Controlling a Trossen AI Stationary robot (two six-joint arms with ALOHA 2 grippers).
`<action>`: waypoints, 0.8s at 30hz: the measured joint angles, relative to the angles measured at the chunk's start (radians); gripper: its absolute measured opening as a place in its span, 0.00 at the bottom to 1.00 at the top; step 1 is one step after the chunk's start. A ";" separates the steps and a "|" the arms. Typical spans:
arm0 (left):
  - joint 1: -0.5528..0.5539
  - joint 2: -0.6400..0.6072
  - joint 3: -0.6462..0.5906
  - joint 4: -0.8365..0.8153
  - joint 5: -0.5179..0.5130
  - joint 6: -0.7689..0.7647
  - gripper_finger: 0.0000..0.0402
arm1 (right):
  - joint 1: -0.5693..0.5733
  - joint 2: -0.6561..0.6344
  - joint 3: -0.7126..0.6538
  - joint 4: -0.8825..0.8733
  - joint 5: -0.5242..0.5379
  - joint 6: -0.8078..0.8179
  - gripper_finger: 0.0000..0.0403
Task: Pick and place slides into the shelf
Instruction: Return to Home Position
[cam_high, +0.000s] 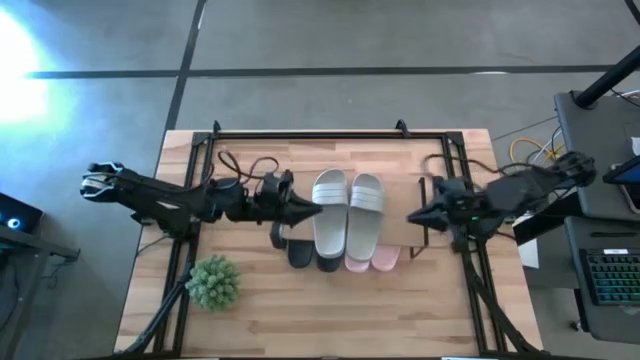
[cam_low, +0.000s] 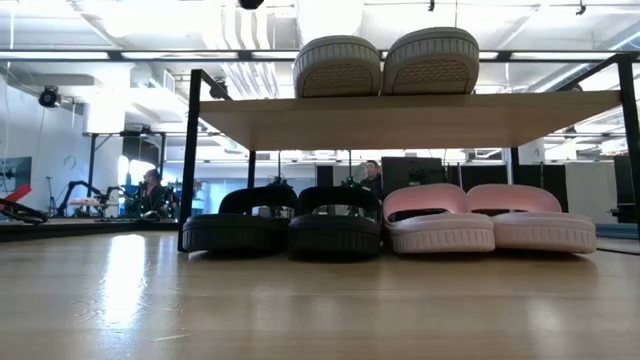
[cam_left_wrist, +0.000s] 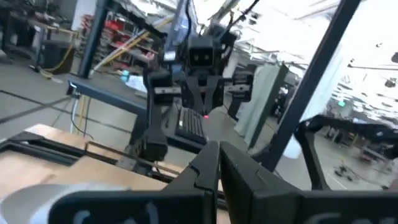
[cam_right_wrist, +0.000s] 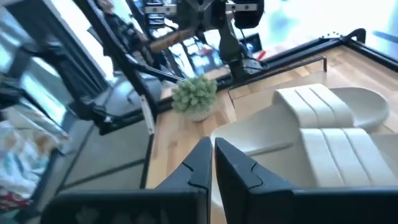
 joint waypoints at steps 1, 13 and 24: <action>0.013 -0.010 -0.007 0.002 0.001 -0.001 0.00 | -0.002 -0.049 -0.031 0.001 -0.001 0.000 0.03; 0.115 -0.248 -0.238 0.000 -0.014 -0.045 0.00 | -0.004 -0.542 -0.323 -0.010 0.041 0.113 0.03; 0.121 -0.548 -0.516 -0.001 -0.062 0.025 0.00 | -0.004 -0.713 -0.459 0.081 -0.134 -0.251 0.03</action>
